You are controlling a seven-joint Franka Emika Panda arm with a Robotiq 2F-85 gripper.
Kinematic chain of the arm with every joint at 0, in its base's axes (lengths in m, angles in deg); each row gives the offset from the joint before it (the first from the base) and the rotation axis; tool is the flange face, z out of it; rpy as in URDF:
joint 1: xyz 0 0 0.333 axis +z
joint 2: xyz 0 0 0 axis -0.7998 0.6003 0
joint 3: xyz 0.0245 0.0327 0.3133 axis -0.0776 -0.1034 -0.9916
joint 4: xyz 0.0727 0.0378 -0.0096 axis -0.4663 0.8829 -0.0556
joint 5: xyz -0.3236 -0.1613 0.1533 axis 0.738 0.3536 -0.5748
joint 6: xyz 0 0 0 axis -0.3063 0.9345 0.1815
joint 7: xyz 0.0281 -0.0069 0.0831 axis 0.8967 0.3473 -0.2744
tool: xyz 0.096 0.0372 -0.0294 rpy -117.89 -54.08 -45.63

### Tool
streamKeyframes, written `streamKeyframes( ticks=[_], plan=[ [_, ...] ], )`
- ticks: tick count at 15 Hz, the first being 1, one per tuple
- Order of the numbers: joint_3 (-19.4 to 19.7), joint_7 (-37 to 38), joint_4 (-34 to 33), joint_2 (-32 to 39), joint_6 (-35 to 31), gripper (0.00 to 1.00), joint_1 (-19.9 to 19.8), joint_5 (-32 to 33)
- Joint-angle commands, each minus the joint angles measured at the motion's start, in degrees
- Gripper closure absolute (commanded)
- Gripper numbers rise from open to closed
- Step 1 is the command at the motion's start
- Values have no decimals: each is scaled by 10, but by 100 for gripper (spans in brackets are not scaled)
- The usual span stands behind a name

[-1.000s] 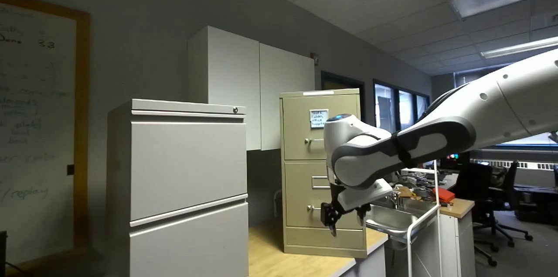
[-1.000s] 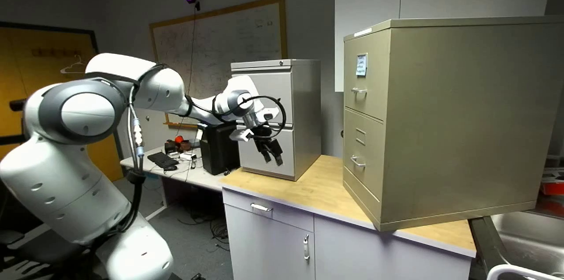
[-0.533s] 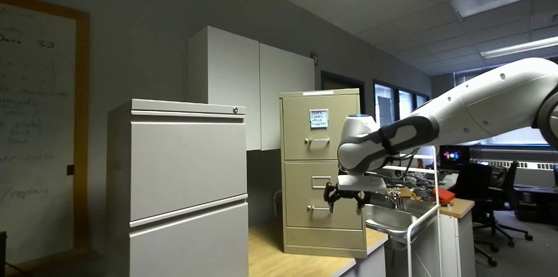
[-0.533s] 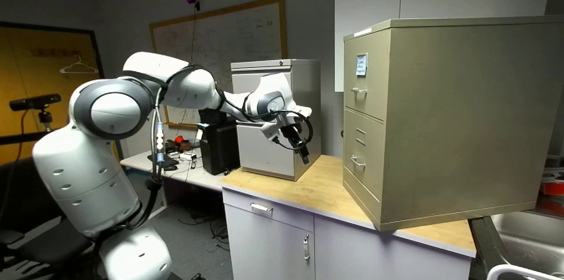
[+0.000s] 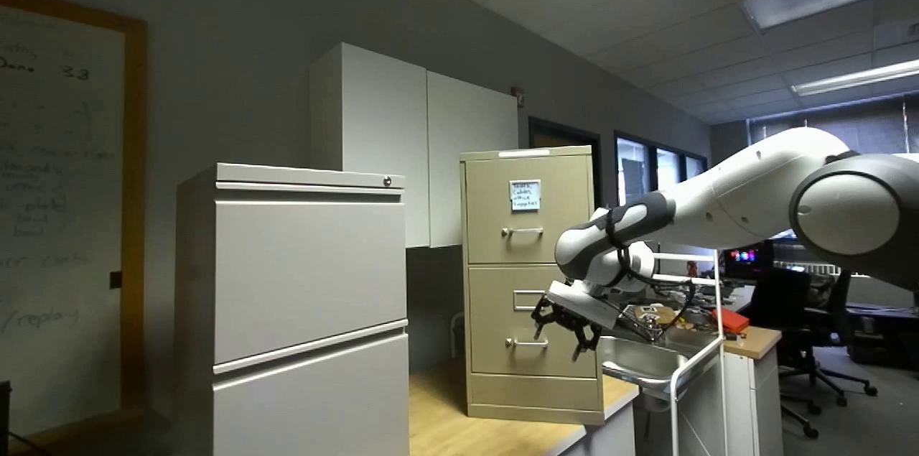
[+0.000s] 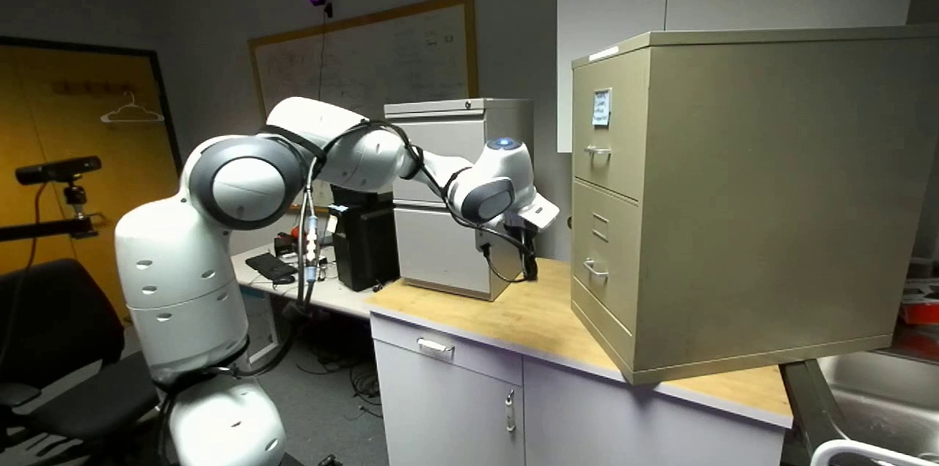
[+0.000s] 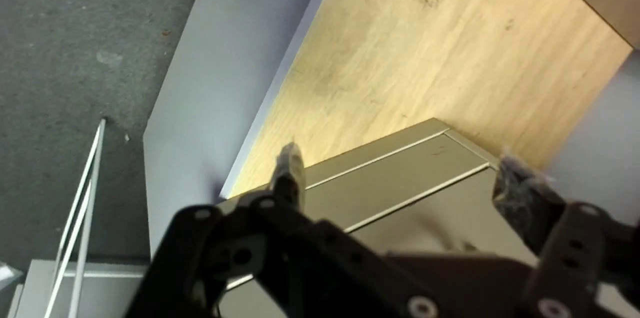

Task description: Open the bottom drawer of the cabinet to the right.

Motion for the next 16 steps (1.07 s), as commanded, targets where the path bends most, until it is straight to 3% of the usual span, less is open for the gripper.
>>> streamKeyframes(
  ticks=[1,7,16],
  plan=[
    [16,9,-61,52,-7,0,-1,-106],
    [22,6,-121,117,-49,0,-13,-283],
    [32,10,-202,214,-34,0,-43,-342]
  ],
)
